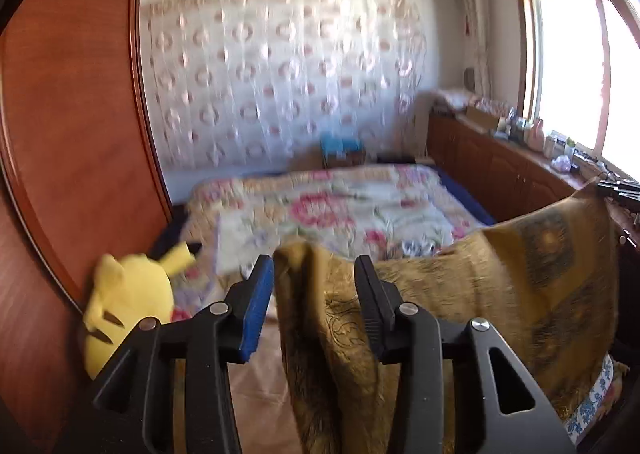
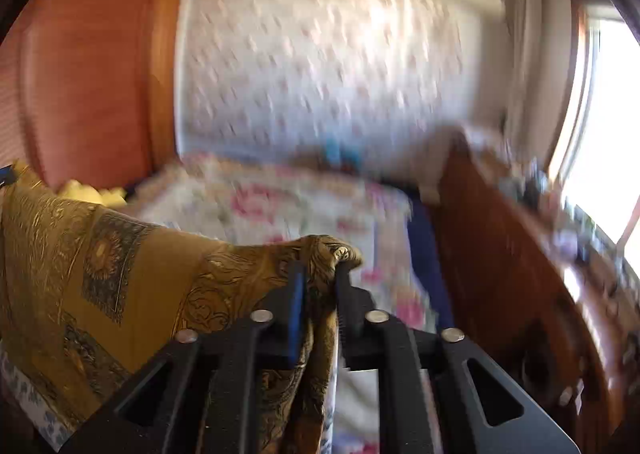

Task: Fold small clothes

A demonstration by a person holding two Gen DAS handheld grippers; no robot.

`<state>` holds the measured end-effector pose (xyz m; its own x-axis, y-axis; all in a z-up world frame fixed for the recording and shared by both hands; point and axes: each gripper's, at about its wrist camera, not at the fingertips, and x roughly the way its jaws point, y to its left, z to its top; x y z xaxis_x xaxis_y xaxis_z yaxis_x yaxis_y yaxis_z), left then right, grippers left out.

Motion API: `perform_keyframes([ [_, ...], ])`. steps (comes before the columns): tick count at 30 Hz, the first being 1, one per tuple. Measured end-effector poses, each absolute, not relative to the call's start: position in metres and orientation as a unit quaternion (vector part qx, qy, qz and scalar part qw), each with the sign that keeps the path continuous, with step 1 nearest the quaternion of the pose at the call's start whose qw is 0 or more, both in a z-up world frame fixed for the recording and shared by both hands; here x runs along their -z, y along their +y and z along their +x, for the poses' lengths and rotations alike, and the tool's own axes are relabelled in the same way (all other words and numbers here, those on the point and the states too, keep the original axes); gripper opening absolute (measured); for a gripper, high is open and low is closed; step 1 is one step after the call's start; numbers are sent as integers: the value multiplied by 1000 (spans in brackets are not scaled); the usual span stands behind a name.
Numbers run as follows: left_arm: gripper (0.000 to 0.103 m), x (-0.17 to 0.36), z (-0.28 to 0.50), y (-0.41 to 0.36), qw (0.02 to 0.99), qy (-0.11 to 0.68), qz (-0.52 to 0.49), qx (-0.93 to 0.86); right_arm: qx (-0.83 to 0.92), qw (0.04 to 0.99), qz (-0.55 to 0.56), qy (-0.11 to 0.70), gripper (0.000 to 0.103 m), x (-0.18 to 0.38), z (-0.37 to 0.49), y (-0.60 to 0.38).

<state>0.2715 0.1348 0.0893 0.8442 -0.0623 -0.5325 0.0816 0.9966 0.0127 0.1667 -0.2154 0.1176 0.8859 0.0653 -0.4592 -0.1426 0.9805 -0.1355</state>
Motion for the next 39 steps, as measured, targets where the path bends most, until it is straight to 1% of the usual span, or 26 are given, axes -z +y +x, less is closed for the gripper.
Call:
perform_keyframes([
  [1, 46, -75, 276, 133, 956, 291, 18, 37, -40, 963, -70, 257, 25, -99, 186, -216],
  [3, 51, -46, 274, 130, 948, 310, 14, 69, -26, 960, -45, 275, 26, -68, 202, -217],
  [5, 61, -27, 264, 118, 943, 320, 23, 90, -46, 956, -11, 291, 27, -35, 206, -218],
  [6, 70, -18, 257, 111, 941, 324, 31, 93, -55, 952, -8, 299, 27, -22, 207, -216],
  [8, 79, -3, 246, 103, 934, 337, 30, 113, -59, 948, -29, 311, 27, 6, 201, -208],
  [9, 80, 3, 241, 98, 931, 344, 26, 120, -62, 947, -35, 314, 27, 15, 198, -207],
  [12, 80, 16, 224, 82, 926, 354, 27, 129, -86, 942, -37, 322, 29, 41, 186, -198],
  [14, 80, 24, 219, 74, 923, 362, 28, 129, -99, 941, -32, 321, 45, 51, 176, -197],
  [17, 80, 34, 214, 64, 918, 373, 29, 132, -115, 940, -15, 322, 50, 62, 163, -212],
  [18, 80, 36, 214, 60, 916, 378, 32, 132, -115, 939, -11, 323, 51, 65, 161, -234],
  [22, 80, 46, 210, 47, 910, 386, 38, 144, -116, 938, 2, 328, 51, 76, 136, -252],
  [35, 81, 86, 207, 21, 888, 428, 54, 160, -83, 932, -12, 353, 51, 88, 128, -244],
  [39, 83, 88, 203, 16, 892, 419, 70, 156, -73, 934, -20, 349, 55, 88, 127, -241],
])
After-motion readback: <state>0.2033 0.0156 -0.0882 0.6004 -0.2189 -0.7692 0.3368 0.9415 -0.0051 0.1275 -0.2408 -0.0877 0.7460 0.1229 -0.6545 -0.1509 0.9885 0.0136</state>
